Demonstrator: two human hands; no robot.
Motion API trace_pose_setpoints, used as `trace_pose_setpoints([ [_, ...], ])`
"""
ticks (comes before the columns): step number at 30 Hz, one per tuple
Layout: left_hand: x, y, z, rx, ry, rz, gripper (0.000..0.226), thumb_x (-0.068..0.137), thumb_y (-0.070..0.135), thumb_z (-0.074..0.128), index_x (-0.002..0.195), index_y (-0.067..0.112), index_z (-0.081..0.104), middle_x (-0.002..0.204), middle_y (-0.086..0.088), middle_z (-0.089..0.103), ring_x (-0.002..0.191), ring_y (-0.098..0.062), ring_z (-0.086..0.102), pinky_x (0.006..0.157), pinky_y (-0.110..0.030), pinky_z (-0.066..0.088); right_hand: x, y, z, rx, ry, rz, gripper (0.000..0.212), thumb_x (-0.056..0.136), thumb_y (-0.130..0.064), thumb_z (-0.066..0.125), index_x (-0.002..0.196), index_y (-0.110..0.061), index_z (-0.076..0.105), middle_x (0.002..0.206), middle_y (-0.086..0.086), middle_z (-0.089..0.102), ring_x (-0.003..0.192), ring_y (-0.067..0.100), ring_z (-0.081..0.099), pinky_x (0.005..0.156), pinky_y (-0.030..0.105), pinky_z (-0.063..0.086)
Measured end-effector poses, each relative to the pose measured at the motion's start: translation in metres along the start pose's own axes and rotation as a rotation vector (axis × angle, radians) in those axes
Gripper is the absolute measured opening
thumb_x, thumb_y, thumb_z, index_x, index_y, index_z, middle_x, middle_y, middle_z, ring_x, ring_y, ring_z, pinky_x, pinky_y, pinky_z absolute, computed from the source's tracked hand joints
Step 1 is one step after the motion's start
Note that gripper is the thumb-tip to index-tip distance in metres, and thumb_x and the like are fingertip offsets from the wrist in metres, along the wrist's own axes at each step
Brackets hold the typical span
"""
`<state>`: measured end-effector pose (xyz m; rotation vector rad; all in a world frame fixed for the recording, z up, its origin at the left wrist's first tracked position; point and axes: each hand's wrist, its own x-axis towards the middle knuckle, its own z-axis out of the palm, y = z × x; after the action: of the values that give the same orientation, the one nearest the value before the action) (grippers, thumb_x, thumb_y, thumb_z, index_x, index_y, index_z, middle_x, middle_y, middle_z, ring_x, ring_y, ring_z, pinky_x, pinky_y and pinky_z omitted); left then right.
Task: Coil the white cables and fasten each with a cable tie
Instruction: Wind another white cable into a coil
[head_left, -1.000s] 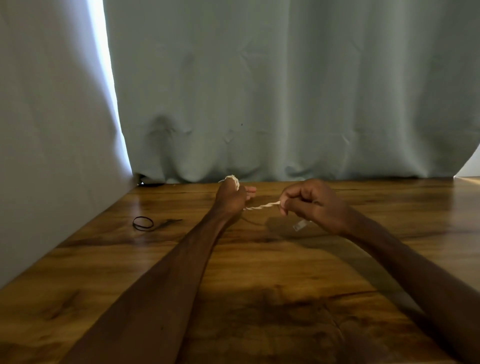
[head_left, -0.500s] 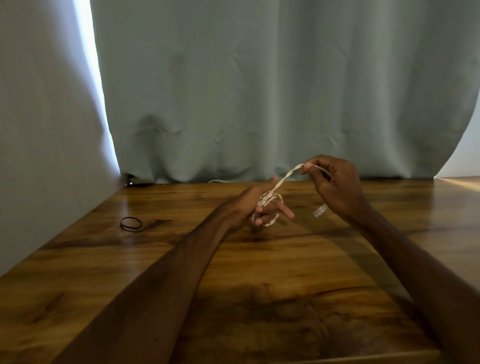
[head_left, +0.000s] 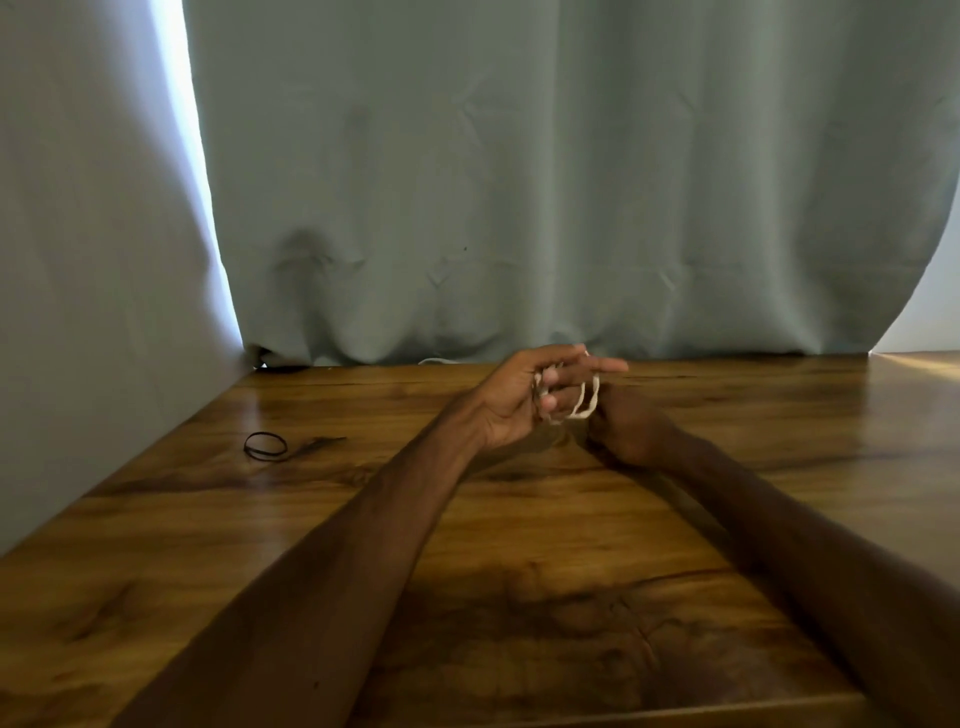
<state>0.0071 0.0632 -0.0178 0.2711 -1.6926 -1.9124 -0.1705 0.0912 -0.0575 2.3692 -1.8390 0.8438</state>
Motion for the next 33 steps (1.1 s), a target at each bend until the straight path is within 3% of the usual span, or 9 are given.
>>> trace_pose_setpoints([
  [5, 0.012, 0.006, 0.006, -0.266, 0.338, 0.158, 0.039, 0.102, 0.007, 0.04, 0.131, -0.016, 0.052, 0.073, 0.002, 0.069, 0.05, -0.007, 0.058, 0.046, -0.017, 0.044, -0.004, -0.029, 0.008, -0.172, -0.05, -0.106, 0.012, 0.096, -0.022, 0.053, 0.092, -0.014, 0.06, 0.087, 0.005, 0.069, 0.075, 0.021, 0.061, 0.071, 0.036, 0.049],
  [7, 0.015, 0.002, 0.0, -0.292, 0.449, 0.191, 0.019, 0.099, 0.002, 0.041, 0.106, -0.005, 0.057, 0.093, -0.01, 0.074, 0.054, -0.011, 0.063, 0.044, -0.018, 0.044, -0.005, -0.039, 0.009, -0.184, -0.114, -0.146, 0.004, 0.096, -0.016, 0.056, 0.092, -0.016, 0.056, 0.088, 0.003, 0.069, 0.074, 0.018, 0.06, 0.069, 0.032, 0.045],
  [9, 0.015, -0.001, -0.006, -0.209, 0.566, 0.183, 0.018, 0.099, 0.0, 0.039, 0.085, 0.009, 0.047, 0.102, -0.015, 0.074, 0.056, -0.012, 0.064, 0.045, -0.018, 0.043, -0.005, -0.048, 0.011, -0.181, -0.148, -0.165, 0.002, 0.094, -0.014, 0.058, 0.093, -0.016, 0.057, 0.09, 0.003, 0.069, 0.075, 0.016, 0.059, 0.067, 0.031, 0.042],
  [12, 0.016, -0.008, -0.018, 0.02, 0.653, 0.174, 0.015, 0.101, 0.001, 0.036, 0.091, 0.005, 0.046, 0.097, -0.01, 0.079, 0.057, -0.013, 0.066, 0.045, -0.017, 0.043, -0.008, -0.059, 0.01, -0.276, -0.126, -0.208, 0.007, 0.093, -0.021, 0.059, 0.095, -0.016, 0.064, 0.091, 0.002, 0.068, 0.077, 0.017, 0.059, 0.066, 0.032, 0.043],
  [17, 0.014, -0.012, -0.033, 0.258, 0.684, 0.148, 0.024, 0.102, 0.0, 0.033, 0.085, 0.002, 0.049, 0.073, 0.0, 0.078, 0.055, -0.013, 0.07, 0.047, -0.017, 0.047, -0.011, -0.065, 0.001, -0.486, 0.086, -0.366, 0.021, 0.099, -0.037, 0.057, 0.093, -0.02, 0.067, 0.089, 0.003, 0.071, 0.068, 0.017, 0.053, 0.061, 0.029, 0.036],
  [23, 0.002, -0.016, -0.032, 0.695, 0.626, 0.127, 0.026, 0.1, 0.002, 0.05, 0.077, 0.013, 0.054, 0.054, -0.004, 0.055, 0.044, -0.005, 0.053, 0.047, -0.026, 0.041, -0.004, -0.046, -0.017, -0.291, 0.226, -0.518, 0.007, 0.094, -0.023, 0.067, 0.097, -0.019, 0.073, 0.092, 0.0, 0.071, 0.084, 0.023, 0.06, 0.066, 0.034, 0.043],
  [26, -0.003, -0.014, -0.019, 0.511, 0.422, -0.045, 0.044, 0.106, 0.024, 0.044, 0.068, 0.009, 0.062, 0.053, -0.009, 0.059, 0.043, -0.019, 0.057, 0.043, -0.025, 0.04, -0.003, -0.038, -0.027, -0.152, 0.305, -0.484, 0.029, 0.097, -0.042, 0.054, 0.1, -0.024, 0.076, 0.093, -0.007, 0.071, 0.085, 0.013, 0.057, 0.068, 0.03, 0.043],
  [30, -0.001, -0.008, -0.008, 0.242, 0.259, -0.163, 0.068, 0.106, 0.059, 0.029, 0.055, 0.018, 0.048, 0.042, 0.002, 0.036, 0.031, -0.013, 0.037, 0.034, -0.019, 0.036, -0.004, -0.03, -0.028, 0.005, 0.364, -0.406, 0.036, 0.095, -0.052, 0.055, 0.1, -0.023, 0.075, 0.09, -0.009, 0.072, 0.078, 0.009, 0.058, 0.07, 0.037, 0.05],
  [33, -0.004, -0.008, -0.008, 0.318, 0.248, -0.215, 0.084, 0.095, 0.082, 0.016, 0.053, 0.016, 0.049, 0.043, 0.002, 0.032, 0.033, -0.015, 0.034, 0.037, -0.019, 0.037, -0.003, -0.024, -0.019, 0.078, 0.369, -0.372, 0.036, 0.093, -0.053, 0.058, 0.102, -0.022, 0.072, 0.087, -0.011, 0.071, 0.076, 0.004, 0.063, 0.067, 0.037, 0.053],
])
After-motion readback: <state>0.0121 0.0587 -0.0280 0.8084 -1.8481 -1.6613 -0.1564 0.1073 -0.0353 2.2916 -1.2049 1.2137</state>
